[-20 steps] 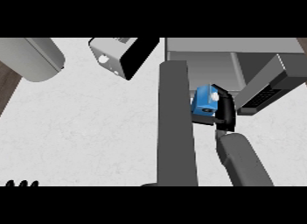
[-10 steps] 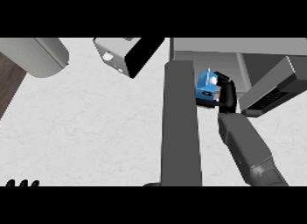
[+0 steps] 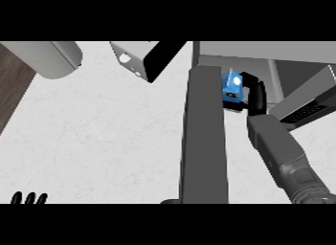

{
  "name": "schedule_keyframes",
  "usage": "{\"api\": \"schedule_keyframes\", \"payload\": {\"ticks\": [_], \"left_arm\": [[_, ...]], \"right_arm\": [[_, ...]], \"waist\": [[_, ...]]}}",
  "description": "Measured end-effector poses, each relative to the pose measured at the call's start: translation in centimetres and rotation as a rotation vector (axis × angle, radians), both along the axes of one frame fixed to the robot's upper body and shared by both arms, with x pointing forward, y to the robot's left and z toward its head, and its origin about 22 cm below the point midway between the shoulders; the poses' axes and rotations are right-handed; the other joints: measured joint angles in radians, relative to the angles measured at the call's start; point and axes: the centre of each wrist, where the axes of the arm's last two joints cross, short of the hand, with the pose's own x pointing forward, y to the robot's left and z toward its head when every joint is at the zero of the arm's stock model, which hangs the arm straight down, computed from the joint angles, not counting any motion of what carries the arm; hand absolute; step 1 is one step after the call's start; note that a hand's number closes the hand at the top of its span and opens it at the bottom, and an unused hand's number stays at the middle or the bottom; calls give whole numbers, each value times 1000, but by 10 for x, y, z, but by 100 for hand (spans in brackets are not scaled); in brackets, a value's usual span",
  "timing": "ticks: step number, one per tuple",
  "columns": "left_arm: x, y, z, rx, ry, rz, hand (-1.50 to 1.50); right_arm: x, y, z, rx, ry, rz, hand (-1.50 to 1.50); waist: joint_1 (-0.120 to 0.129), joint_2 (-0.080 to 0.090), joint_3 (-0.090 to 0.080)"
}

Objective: Pick up the milk, place it into the microwave and close the microwave

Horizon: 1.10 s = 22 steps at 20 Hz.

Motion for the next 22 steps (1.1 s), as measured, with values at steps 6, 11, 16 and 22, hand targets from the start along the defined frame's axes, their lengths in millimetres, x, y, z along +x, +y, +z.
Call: {"api": "schedule_keyframes", "payload": {"ticks": [6,11,16,22], "left_arm": [[5,3,-3,-2,-3,-15,-150],[7,6,-5,-6,-2,-25,-150],[9,9,-5,1,-7,-29,-150],[13,11,-7,7,-1,-45,-150]], "right_arm": [[3,-6,4,-126,-56,-28,150],[13,-12,18,-141,-103,-56,150],[23,-14,35,-106,-169,-94,150],[28,-20,44,-188,-205,-187,150]], "waist": [[16,9,1],[30,15,2],[42,20,3],[53,29,2]]}}
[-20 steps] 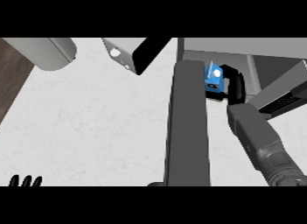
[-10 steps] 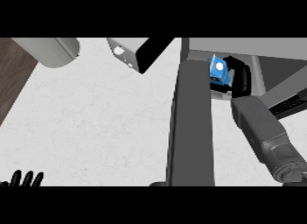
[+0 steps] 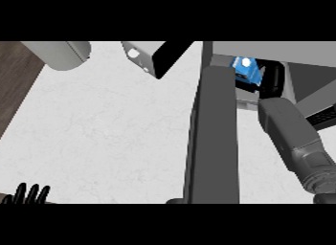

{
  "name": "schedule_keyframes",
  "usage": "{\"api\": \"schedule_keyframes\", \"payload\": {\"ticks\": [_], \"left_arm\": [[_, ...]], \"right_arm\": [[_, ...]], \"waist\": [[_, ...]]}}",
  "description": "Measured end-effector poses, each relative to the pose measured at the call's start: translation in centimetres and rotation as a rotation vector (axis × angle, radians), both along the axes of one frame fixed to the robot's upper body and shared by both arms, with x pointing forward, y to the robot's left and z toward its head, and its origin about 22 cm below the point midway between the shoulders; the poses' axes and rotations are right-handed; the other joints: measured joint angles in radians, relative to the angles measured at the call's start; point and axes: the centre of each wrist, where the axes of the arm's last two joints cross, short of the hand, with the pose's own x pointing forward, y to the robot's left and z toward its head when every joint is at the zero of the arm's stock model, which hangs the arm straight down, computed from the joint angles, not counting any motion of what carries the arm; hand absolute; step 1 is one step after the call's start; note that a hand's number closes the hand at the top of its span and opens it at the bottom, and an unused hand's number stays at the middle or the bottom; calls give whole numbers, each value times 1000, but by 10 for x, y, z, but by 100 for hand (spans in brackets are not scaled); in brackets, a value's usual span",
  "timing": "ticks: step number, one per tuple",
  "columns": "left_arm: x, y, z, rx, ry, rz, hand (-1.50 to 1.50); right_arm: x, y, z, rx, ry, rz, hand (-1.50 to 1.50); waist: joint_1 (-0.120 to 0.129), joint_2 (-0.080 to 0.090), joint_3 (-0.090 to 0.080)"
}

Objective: Pick up the milk, place it into the microwave and close the microwave

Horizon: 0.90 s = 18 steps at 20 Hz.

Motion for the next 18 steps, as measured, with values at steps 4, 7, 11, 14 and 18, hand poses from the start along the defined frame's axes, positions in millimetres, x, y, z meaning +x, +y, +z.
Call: {"api": "schedule_keyframes", "payload": {"ticks": [4,7,11,14,18], "left_arm": [[3,-1,-1,-4,4,-7,-150],[3,0,-2,-2,6,-10,-150],[6,1,-1,6,-8,-13,-150],[9,1,0,14,-12,-29,-150],[12,2,-1,23,-9,-43,-150]], "right_arm": [[3,0,6,-27,-22,-64,150],[3,1,5,-38,-28,-93,150],[-16,-31,-20,-112,119,-281,-150],[-28,-47,-33,-191,200,-395,-150],[-32,-48,-39,-268,241,-429,-150]], "waist": [[7,4,0],[12,4,1],[16,23,-8],[33,29,-10],[48,24,-9]]}}
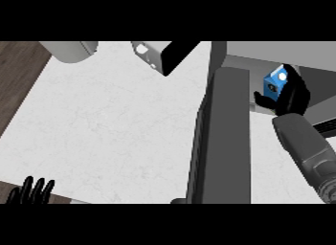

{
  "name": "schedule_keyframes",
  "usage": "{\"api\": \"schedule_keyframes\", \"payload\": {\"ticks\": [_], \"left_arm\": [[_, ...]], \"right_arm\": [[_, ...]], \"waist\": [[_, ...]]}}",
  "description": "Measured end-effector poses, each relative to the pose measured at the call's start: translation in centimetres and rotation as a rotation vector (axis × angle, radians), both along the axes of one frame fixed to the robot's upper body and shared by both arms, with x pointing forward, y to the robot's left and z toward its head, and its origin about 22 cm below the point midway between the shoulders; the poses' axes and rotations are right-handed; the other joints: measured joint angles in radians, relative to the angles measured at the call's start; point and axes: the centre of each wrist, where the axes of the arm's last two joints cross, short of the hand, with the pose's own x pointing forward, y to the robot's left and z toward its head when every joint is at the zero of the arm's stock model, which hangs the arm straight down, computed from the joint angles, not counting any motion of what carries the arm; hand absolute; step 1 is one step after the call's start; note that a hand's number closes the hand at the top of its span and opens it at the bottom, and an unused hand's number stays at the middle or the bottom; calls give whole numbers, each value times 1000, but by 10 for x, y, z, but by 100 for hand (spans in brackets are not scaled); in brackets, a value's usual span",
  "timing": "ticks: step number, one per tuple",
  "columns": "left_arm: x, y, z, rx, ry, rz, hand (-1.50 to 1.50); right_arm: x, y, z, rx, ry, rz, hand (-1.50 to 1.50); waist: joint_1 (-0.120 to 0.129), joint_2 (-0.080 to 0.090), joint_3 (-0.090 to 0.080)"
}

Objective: Pick up the milk, place it into the microwave and close the microwave

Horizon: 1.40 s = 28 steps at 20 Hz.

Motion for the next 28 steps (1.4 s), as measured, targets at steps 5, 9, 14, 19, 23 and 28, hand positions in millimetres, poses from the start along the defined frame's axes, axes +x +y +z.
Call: {"api": "schedule_keyframes", "payload": {"ticks": [5,9,14,19,23,28], "left_arm": [[5,-1,-3,1,0,-3,-150],[7,-2,-4,0,-3,3,-150],[9,-3,-5,5,-14,2,-150],[8,-1,-6,8,-19,6,-150],[5,-1,-7,7,-17,10,-150],[1,-1,-8,7,-12,9,-150]], "right_arm": [[13,37,8,-35,10,219,-150],[19,59,12,-18,25,326,-150],[21,75,14,24,48,424,-150],[23,93,17,147,36,503,-150],[21,99,13,260,2,563,-150],[12,94,0,413,-23,626,-150]], "waist": [[6,-9,8],[3,-11,10],[-3,-13,11],[-21,-19,12],[-43,-26,12],[-68,-35,12]]}}
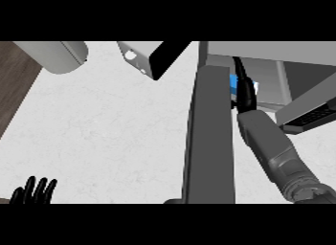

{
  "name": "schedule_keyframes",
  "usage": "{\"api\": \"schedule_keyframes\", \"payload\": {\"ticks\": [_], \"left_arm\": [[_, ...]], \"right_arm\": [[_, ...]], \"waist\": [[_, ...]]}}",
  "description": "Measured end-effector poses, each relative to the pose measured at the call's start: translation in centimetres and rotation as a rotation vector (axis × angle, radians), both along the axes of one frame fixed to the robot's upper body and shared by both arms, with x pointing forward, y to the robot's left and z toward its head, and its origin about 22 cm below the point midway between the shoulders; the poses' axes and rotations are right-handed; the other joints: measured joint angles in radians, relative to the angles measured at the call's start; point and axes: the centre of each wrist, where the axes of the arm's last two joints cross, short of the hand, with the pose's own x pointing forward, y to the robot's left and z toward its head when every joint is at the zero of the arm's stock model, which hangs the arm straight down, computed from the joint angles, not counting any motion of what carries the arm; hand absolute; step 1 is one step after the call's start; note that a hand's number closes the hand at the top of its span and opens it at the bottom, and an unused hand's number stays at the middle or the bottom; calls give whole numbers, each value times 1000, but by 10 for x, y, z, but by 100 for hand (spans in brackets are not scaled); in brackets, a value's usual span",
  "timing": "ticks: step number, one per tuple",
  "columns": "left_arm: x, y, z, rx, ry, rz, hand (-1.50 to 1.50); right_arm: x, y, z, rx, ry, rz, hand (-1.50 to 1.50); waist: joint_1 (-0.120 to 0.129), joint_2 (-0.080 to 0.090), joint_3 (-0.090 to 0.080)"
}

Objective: Pick up the milk, place it into the microwave and close the microwave

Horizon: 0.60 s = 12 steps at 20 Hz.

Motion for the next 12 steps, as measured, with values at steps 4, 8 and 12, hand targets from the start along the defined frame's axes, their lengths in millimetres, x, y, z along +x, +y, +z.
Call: {"api": "schedule_keyframes", "payload": {"ticks": [4,8,12], "left_arm": [[-3,1,3,4,-3,9,-150],[-7,2,7,5,7,16,-150],[-13,-4,7,-1,25,20,-150]], "right_arm": [[-13,-2,-18,107,6,39,-150],[-28,-9,-37,183,12,76,-150],[-47,-12,-57,229,16,92,-150]], "waist": [[-18,-8,-1],[-36,-17,-2],[-51,-25,-3]]}}
